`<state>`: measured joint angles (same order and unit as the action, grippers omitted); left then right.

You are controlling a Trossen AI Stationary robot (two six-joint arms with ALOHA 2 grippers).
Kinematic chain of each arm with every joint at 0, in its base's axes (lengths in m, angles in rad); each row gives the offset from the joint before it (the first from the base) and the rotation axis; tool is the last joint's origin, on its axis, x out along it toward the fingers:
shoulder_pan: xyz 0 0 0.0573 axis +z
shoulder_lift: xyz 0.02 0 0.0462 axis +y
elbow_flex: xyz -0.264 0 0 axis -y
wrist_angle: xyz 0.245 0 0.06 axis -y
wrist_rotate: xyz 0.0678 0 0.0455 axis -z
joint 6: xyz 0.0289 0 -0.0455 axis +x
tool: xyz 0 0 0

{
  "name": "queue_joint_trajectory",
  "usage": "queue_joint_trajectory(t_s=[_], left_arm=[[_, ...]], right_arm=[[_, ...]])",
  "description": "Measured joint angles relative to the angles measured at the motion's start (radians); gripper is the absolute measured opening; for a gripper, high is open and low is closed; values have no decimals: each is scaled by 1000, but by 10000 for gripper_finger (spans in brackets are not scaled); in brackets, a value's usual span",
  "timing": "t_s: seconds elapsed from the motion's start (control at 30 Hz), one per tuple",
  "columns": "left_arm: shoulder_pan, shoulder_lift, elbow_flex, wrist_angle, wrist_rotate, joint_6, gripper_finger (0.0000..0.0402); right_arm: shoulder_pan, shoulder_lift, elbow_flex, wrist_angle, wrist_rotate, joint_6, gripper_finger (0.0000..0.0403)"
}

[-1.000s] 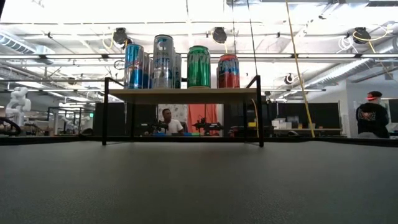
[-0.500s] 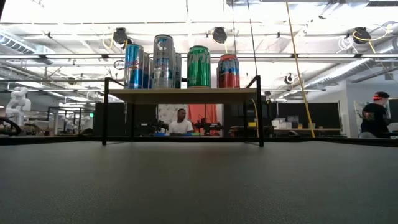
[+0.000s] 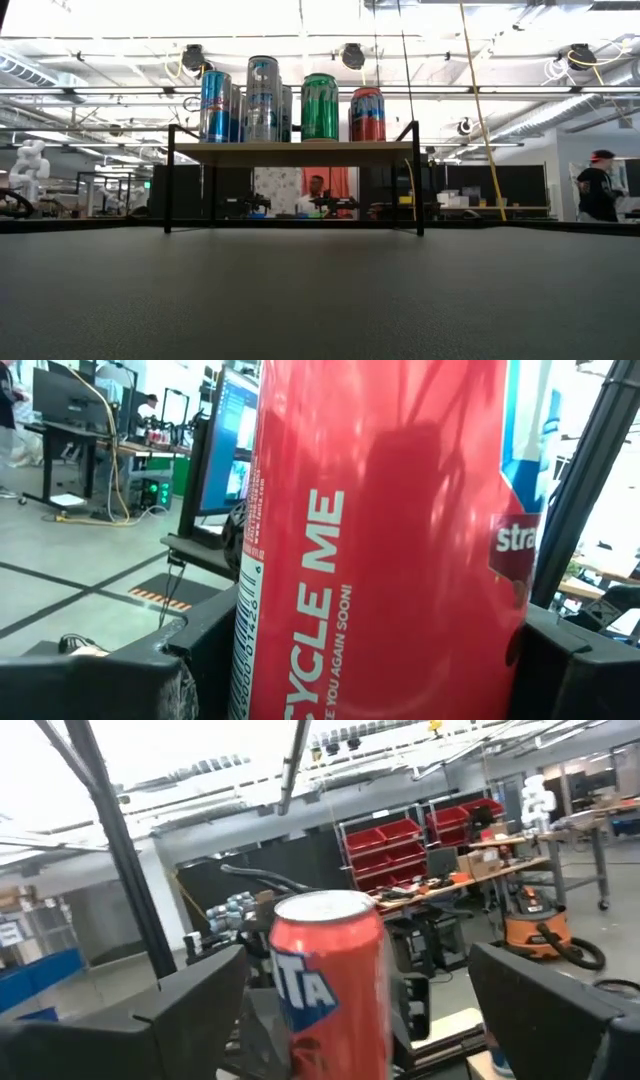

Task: Place canned beverage on shelf
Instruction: Put the orange soda can on the shelf

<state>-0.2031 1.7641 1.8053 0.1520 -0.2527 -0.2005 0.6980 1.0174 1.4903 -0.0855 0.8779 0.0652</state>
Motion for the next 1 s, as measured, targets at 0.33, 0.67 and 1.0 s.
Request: queue_joint_trajectory(t_s=[0.33, 0.67, 1.0], left_arm=[[0, 0, 0, -1, 0, -2, 302], [-2, 0, 0, 0, 0, -2, 302], [-15, 2, 0, -2, 0, -2, 302]], right_arm=[[-60, 38, 72, -63, -75, 88, 362], [-126, 85, 78, -84, -177, 184, 362], [-183, 95, 78, -69, -259, 201, 381]])
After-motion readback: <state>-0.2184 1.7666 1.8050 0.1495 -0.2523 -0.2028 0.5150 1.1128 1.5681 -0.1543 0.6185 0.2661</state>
